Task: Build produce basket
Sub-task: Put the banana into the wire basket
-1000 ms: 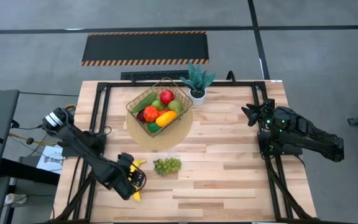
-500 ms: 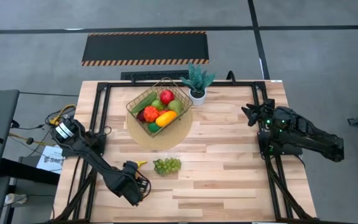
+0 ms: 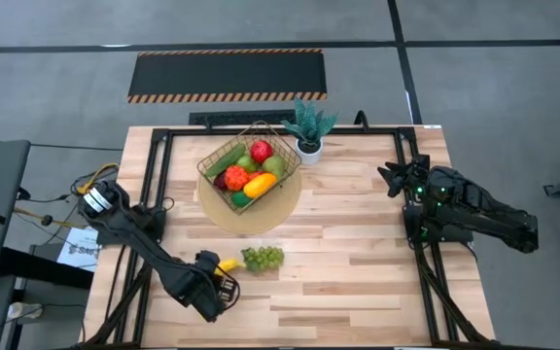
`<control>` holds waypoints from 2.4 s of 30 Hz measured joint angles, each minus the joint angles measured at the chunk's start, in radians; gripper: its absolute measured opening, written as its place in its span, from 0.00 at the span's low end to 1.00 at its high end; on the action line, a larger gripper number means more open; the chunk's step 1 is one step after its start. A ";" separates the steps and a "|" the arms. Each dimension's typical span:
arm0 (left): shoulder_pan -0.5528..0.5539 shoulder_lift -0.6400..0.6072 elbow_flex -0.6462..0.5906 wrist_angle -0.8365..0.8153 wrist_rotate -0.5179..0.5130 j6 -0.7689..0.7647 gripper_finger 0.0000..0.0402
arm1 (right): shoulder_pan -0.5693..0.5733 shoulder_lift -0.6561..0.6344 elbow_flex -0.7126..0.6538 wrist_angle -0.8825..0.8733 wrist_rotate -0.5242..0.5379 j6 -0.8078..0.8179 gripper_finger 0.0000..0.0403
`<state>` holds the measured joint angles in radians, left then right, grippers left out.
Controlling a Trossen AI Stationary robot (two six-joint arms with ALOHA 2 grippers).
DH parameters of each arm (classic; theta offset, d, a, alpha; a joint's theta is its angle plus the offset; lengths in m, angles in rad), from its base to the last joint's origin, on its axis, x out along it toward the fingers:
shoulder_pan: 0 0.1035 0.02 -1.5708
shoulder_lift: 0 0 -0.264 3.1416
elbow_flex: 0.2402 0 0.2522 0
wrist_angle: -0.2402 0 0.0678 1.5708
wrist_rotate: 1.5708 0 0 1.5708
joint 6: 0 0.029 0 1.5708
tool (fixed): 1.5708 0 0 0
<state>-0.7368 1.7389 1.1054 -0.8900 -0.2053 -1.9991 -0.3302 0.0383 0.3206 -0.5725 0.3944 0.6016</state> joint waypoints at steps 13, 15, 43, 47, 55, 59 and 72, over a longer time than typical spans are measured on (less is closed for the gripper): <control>0.254 -0.259 0.129 -0.284 -0.182 0.397 0.29 | 0.000 0.000 0.000 0.000 0.000 0.000 0.60; 0.318 -0.307 0.131 -0.274 -0.223 0.502 0.27 | 0.000 0.000 0.000 0.000 0.000 0.000 0.60; 1.275 -0.334 0.132 0.218 0.046 1.969 0.30 | 0.000 0.000 0.000 0.002 0.004 0.001 0.60; 1.284 -0.268 0.148 0.238 0.089 2.043 0.30 | 0.000 0.000 0.000 0.003 0.005 0.001 0.60; 1.279 -0.108 0.321 0.121 0.086 2.148 0.30 | 0.000 0.000 0.000 0.004 0.008 0.003 0.60; 1.267 -0.058 0.379 0.051 0.089 2.222 0.30 | 0.000 0.000 0.000 0.004 0.008 0.003 0.60; 1.201 -0.019 0.393 0.035 0.062 2.356 0.36 | 0.000 0.000 0.000 0.004 0.008 0.000 0.60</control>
<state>0.4641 1.7198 1.4982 -0.8554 -0.1429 0.3565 -0.3301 0.0383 0.3206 -0.5690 0.4026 0.6017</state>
